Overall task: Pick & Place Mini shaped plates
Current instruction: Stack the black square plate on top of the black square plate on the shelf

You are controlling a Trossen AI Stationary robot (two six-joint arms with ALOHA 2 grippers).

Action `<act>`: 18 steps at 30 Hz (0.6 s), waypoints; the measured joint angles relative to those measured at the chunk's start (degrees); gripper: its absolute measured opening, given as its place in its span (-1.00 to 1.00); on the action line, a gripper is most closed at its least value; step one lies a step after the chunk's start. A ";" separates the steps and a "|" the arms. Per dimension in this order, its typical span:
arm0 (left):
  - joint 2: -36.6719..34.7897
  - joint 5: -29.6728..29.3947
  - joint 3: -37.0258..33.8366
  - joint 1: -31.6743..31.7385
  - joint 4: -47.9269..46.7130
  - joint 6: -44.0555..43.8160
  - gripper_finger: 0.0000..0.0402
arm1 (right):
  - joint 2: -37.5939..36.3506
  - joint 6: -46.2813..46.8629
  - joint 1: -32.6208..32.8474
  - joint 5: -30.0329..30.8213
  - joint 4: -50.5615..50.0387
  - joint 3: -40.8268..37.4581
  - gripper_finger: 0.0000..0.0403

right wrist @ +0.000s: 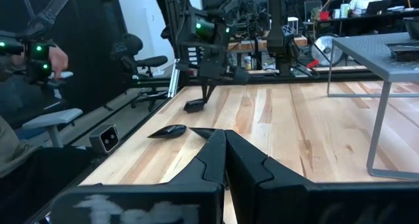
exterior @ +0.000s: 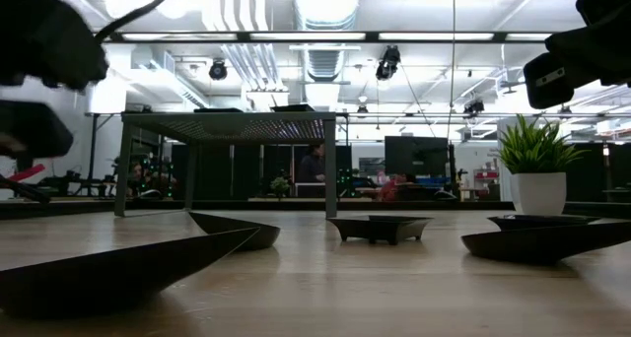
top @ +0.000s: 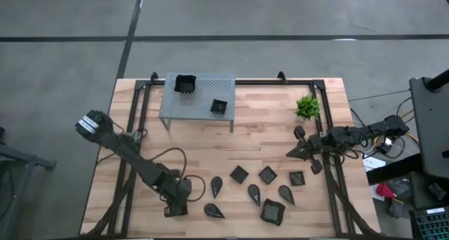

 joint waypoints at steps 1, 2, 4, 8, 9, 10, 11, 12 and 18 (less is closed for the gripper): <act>-0.79 -0.67 0.00 0.11 -0.11 0.01 -1.00 | 0.00 0.00 0.02 0.00 0.00 0.00 -0.96; -1.60 -1.60 0.00 0.19 -0.37 0.06 -1.00 | 0.00 0.00 0.00 0.00 0.00 0.00 -0.96; -3.46 -3.88 0.00 0.30 -0.85 0.32 -1.00 | -0.01 0.00 0.01 0.00 -0.01 0.01 -0.96; -7.77 -11.08 0.00 0.32 -1.03 1.02 -1.00 | -0.02 0.00 0.02 0.00 -0.02 0.00 -0.96; -8.82 -13.18 0.00 0.32 -1.07 1.01 -1.00 | -0.02 0.00 0.00 0.00 0.00 0.00 -0.96; -9.92 -15.24 0.00 0.32 -1.06 0.91 -1.00 | -0.02 0.00 0.02 0.00 -0.02 0.02 -0.96; -10.93 -17.25 0.00 0.32 -1.06 0.54 -1.00 | -0.01 0.00 0.01 0.02 -0.02 0.01 -0.96; -11.93 -19.58 0.00 0.32 -1.02 0.20 -1.00 | -0.02 0.00 0.02 0.00 0.00 0.00 -0.96; -16.99 -39.62 -0.02 0.96 -0.98 -3.57 -1.00 | -0.01 0.00 0.00 0.00 -0.02 0.00 -0.96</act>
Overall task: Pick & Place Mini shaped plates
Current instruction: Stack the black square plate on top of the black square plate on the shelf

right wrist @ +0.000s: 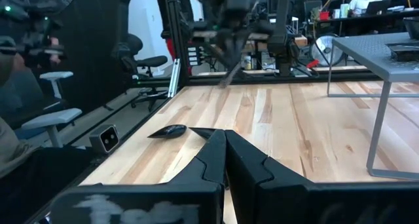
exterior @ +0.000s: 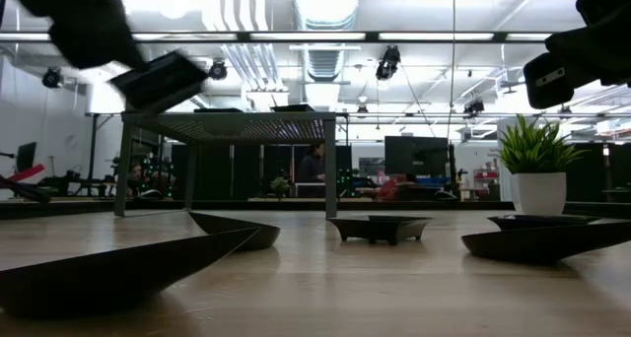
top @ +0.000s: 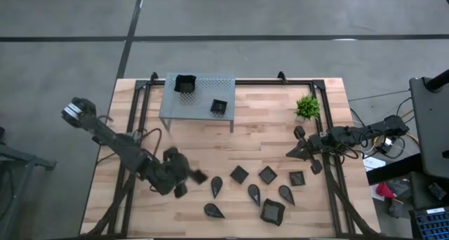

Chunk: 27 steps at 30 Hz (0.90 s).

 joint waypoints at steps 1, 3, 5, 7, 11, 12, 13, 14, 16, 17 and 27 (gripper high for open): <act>-0.77 -2.80 0.03 0.58 0.07 -0.28 -1.00 | 0.01 0.00 0.02 0.02 0.02 0.02 -0.96; -2.37 -7.13 0.08 2.16 0.82 -0.38 -1.00 | 0.01 0.00 0.02 0.00 0.02 0.01 -0.96; -3.94 -10.28 0.09 4.25 1.53 -0.05 -1.00 | 0.01 0.00 0.00 0.00 0.00 0.02 -0.96; -5.34 -10.41 0.09 7.14 2.45 0.99 -1.00 | 0.01 0.00 0.02 0.01 0.01 0.01 -0.96; -7.74 -7.99 0.09 14.24 4.93 1.63 -1.00 | 0.01 0.00 0.00 0.00 0.00 0.00 -0.96; -8.26 -6.98 0.09 16.31 5.70 1.62 -1.00 | 0.01 0.00 0.02 0.00 0.00 0.00 -0.96; -8.78 -5.73 0.09 18.58 6.66 1.54 -1.00 | 0.01 0.00 0.00 0.02 0.00 0.02 -0.96; -9.24 -4.47 0.09 20.90 7.77 1.61 -1.00 | 0.01 0.00 0.02 0.00 0.00 0.00 -0.96; -10.24 -0.99 0.11 25.63 10.09 2.38 -1.00 | 0.01 0.00 0.02 0.00 0.01 0.01 -0.96; -10.64 1.44 0.11 28.11 11.60 3.12 -1.00 | 0.01 0.00 0.02 0.00 0.01 0.00 -0.96; -10.35 24.69 0.20 48.54 17.76 3.50 -1.00 | 0.01 0.00 0.02 0.00 0.00 0.01 -0.96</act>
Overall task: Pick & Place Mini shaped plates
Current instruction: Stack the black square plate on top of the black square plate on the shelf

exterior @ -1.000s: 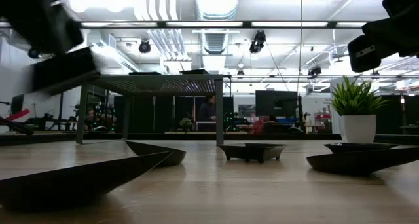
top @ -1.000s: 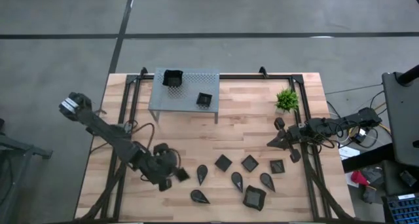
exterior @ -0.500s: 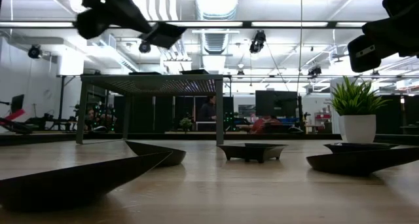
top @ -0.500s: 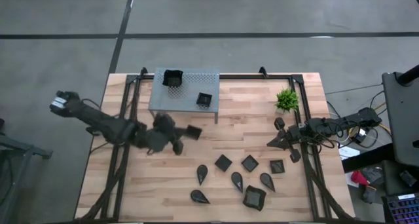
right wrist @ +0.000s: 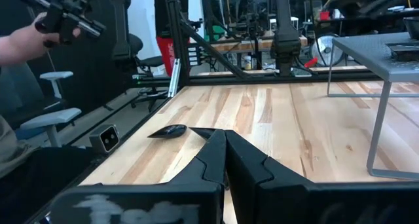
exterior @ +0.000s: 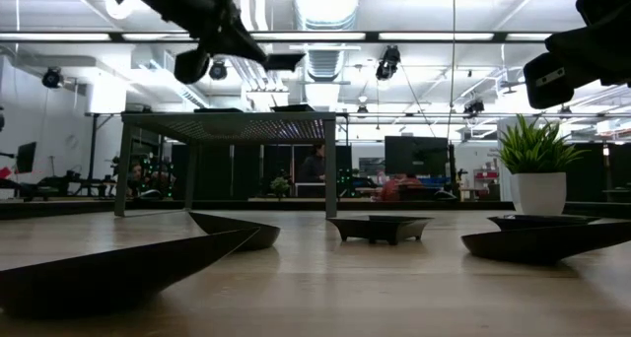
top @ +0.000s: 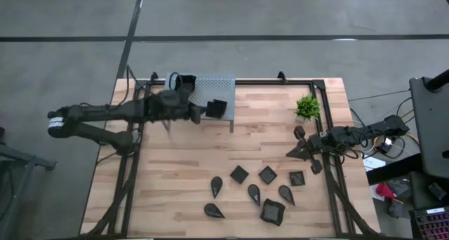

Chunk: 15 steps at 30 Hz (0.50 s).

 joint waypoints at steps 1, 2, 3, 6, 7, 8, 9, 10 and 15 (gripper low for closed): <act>0.19 1.77 0.00 1.53 -0.01 -0.38 -1.00 | 0.00 0.00 0.00 0.00 0.00 0.00 -0.96; 0.42 3.76 0.00 2.91 0.03 -0.84 -1.00 | 0.00 0.00 -0.01 0.00 0.00 -0.01 -0.96; 0.75 5.62 0.03 4.22 0.21 -1.30 -1.00 | 0.00 0.00 0.00 0.00 0.00 -0.01 -0.96; 2.33 11.87 0.96 7.56 0.29 -2.99 -1.00 | -0.01 0.00 -0.02 0.00 0.00 0.01 -0.96; 2.93 13.25 1.42 8.29 0.37 -3.04 -1.00 | -0.02 0.00 -0.02 0.00 0.00 0.01 -0.96; 3.72 14.32 2.00 8.75 0.41 -3.06 -1.00 | 0.00 0.00 0.00 0.00 0.00 0.01 -0.96; 4.46 15.04 2.51 9.05 0.63 -3.05 -1.00 | -0.01 0.00 -0.02 0.01 0.00 -0.01 -0.96; 5.24 15.33 3.04 9.20 0.64 -3.10 -1.00 | -0.02 0.00 -0.02 0.00 0.00 0.00 -0.96; 8.88 17.60 5.47 10.37 0.29 -2.18 -1.00 | -0.01 0.00 -0.02 0.02 0.00 -0.01 -0.96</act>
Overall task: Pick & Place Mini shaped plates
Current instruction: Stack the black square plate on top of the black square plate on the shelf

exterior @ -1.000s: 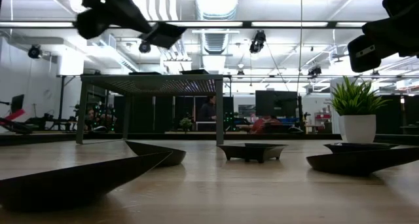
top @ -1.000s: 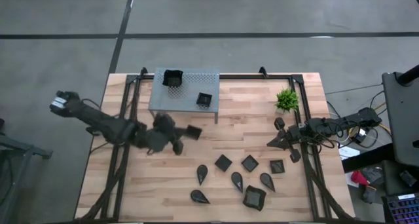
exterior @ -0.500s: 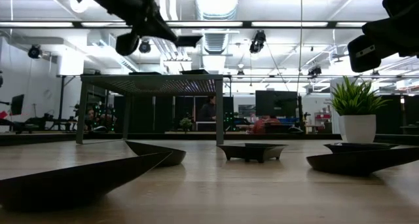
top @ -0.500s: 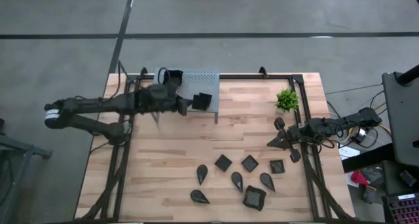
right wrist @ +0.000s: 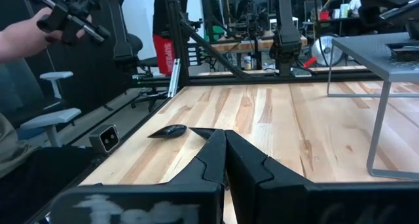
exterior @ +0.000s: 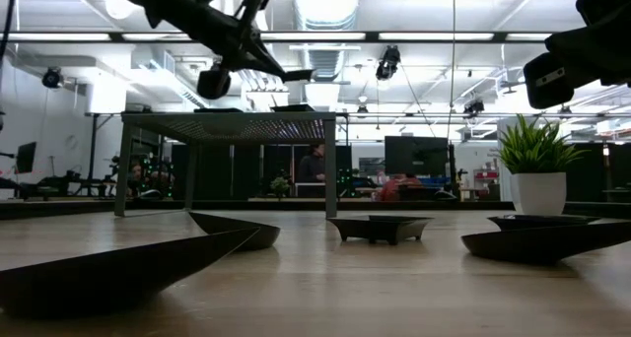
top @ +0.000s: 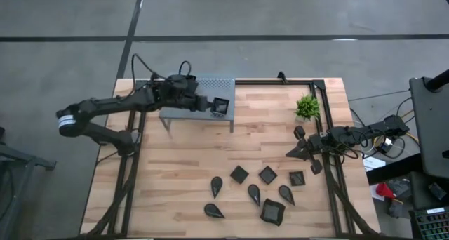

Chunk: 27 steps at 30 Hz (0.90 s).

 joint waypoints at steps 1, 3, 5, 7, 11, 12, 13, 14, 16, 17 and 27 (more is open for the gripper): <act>0.49 0.18 0.29 0.22 0.01 0.21 -1.00 | 0.00 0.00 0.01 -0.02 0.00 0.01 -0.96; 1.11 0.31 0.72 0.88 -0.74 1.21 -1.00 | 0.00 0.00 0.00 -0.01 0.00 0.00 -0.96; 1.24 0.46 1.02 1.93 -2.21 1.30 -1.00 | 0.00 0.00 0.02 -0.02 0.00 0.00 -0.96; 1.26 0.34 1.09 2.79 -2.97 1.11 -1.00 | 0.02 0.00 0.02 -0.02 0.02 0.02 -0.96; 1.26 0.40 1.05 3.10 -3.13 1.12 -1.00 | 0.01 0.00 0.01 -0.02 0.02 0.01 -0.96; 1.26 0.47 1.05 3.10 -3.20 1.13 -1.00 | 0.01 0.00 0.02 -0.02 0.02 0.00 -0.96; 1.37 0.44 1.05 3.11 -3.30 1.13 -1.00 | 0.01 0.00 0.00 0.00 0.02 0.00 -0.96; 1.59 0.45 1.05 3.16 -3.40 1.26 -1.00 | 0.02 0.00 0.00 0.00 0.02 0.00 -0.96; 2.11 0.42 1.04 3.18 -4.28 1.80 -1.00 | 0.01 0.00 0.02 -0.02 0.02 0.00 -0.96; 2.33 0.44 0.97 3.16 -4.88 1.86 -1.00 | 0.01 0.00 0.00 -0.02 0.02 0.01 -0.96; 2.46 0.21 0.95 3.18 -5.51 2.41 -1.00 | 0.02 0.00 0.01 -0.01 0.02 0.01 -0.96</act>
